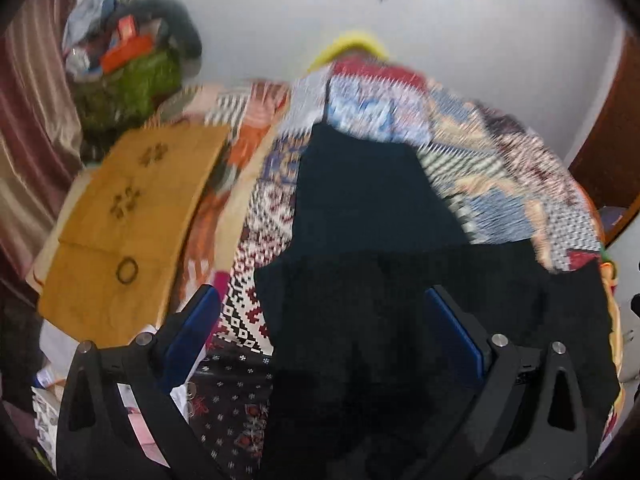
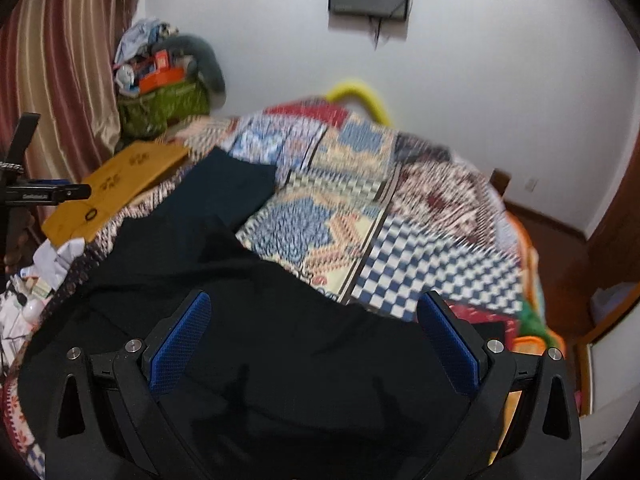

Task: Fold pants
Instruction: 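Lower both grippers onto the trousers waistband and close on it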

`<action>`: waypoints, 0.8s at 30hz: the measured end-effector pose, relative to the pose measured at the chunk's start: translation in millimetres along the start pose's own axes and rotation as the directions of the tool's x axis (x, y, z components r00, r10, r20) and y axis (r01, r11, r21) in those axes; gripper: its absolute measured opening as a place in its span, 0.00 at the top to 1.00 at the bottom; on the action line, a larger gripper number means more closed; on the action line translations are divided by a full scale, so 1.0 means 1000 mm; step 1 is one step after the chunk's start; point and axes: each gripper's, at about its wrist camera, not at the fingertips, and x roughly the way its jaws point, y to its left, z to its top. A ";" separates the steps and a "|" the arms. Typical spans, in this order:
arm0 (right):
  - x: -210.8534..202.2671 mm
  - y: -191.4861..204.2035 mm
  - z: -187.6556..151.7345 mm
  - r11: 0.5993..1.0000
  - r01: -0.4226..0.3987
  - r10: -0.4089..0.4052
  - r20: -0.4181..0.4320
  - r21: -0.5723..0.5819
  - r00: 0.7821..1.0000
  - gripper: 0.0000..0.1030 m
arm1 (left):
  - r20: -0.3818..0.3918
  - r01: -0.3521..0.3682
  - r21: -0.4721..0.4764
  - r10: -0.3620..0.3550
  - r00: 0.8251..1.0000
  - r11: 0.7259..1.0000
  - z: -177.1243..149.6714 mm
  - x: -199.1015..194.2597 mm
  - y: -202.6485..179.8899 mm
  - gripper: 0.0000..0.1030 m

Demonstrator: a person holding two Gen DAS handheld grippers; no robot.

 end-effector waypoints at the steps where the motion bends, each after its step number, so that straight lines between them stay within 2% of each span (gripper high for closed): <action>1: 0.008 -0.001 0.000 1.000 -0.003 0.003 -0.013 -0.008 1.000 0.02 | -0.020 -0.002 -0.006 0.002 1.000 1.000 0.000 0.013 0.002 0.00; 5: 0.043 -0.007 0.004 0.999 -0.023 0.020 -0.075 -0.046 0.997 0.02 | -0.112 0.011 -0.004 -0.011 0.994 1.000 -0.005 0.064 0.009 0.18; 7: 0.060 -0.011 0.007 0.997 -0.061 0.055 -0.100 -0.051 0.993 0.03 | -0.146 0.040 0.001 -0.039 0.988 0.999 -0.008 0.082 0.010 0.27; 11: 0.088 -0.014 0.014 0.991 -0.128 0.119 -0.177 -0.043 0.977 0.14 | -0.186 0.077 0.013 -0.073 0.980 0.997 -0.006 0.109 0.008 0.40; 14: 0.105 -0.013 0.017 0.986 -0.154 0.135 -0.222 -0.068 0.966 0.17 | -0.237 0.083 -0.012 -0.084 0.968 0.996 -0.003 0.129 0.008 0.40; 20: 0.139 -0.007 0.013 0.977 -0.186 0.151 -0.280 -0.105 0.948 0.18 | -0.259 0.111 -0.062 -0.123 0.958 0.992 0.007 0.148 0.009 0.40; 22: 0.142 -0.011 0.013 0.975 -0.217 0.197 -0.265 -0.049 0.944 0.29 | -0.254 0.108 -0.063 -0.120 0.960 0.992 0.006 0.150 0.008 0.43; 23: 0.144 -0.013 0.012 0.971 -0.237 0.224 -0.266 -0.017 0.938 0.37 | -0.248 0.104 -0.049 -0.113 0.962 0.993 0.005 0.147 0.006 0.52; 24: 0.143 -0.014 0.010 0.970 -0.242 0.240 -0.254 0.022 0.937 0.42 | -0.244 0.108 -0.046 -0.116 0.963 0.993 0.003 0.144 0.006 0.61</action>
